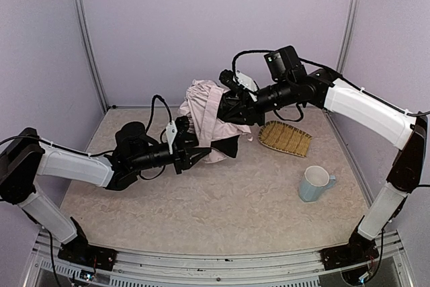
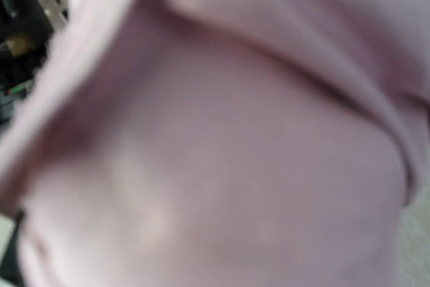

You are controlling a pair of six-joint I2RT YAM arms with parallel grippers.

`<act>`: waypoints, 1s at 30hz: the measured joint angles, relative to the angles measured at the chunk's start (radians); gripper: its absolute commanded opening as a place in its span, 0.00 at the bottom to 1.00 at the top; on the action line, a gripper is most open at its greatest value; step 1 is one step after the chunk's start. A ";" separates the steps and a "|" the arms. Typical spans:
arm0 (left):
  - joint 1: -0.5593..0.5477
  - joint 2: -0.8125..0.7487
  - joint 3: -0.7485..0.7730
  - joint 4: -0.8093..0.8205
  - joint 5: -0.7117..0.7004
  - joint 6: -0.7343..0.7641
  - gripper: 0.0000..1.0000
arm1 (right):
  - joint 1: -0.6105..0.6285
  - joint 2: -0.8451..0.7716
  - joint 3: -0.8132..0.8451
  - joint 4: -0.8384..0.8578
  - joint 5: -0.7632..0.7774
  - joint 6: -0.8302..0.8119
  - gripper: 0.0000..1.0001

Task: Put away the umbrella

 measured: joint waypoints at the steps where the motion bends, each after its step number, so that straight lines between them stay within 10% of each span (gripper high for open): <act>1: 0.000 0.000 0.000 -0.001 0.014 0.002 0.30 | 0.000 0.000 0.000 0.000 0.000 0.000 0.00; 6: 0.000 -0.001 -0.002 0.002 0.065 0.001 0.12 | 0.000 0.000 0.000 0.000 0.003 0.000 0.00; 11: 0.014 -0.003 -0.013 -0.006 0.123 -0.007 0.36 | 0.000 0.000 0.000 0.000 0.008 0.000 0.00; 19: 0.041 -0.003 -0.057 -0.018 0.167 -0.025 0.35 | 0.000 0.000 0.000 0.000 0.016 0.000 0.00; 26: 0.051 -0.001 -0.064 -0.032 0.182 -0.029 0.00 | 0.000 0.000 0.000 0.000 0.024 0.000 0.00; 30: 0.055 0.002 -0.064 -0.032 0.201 -0.027 0.00 | 0.000 0.000 0.000 0.000 0.026 0.002 0.00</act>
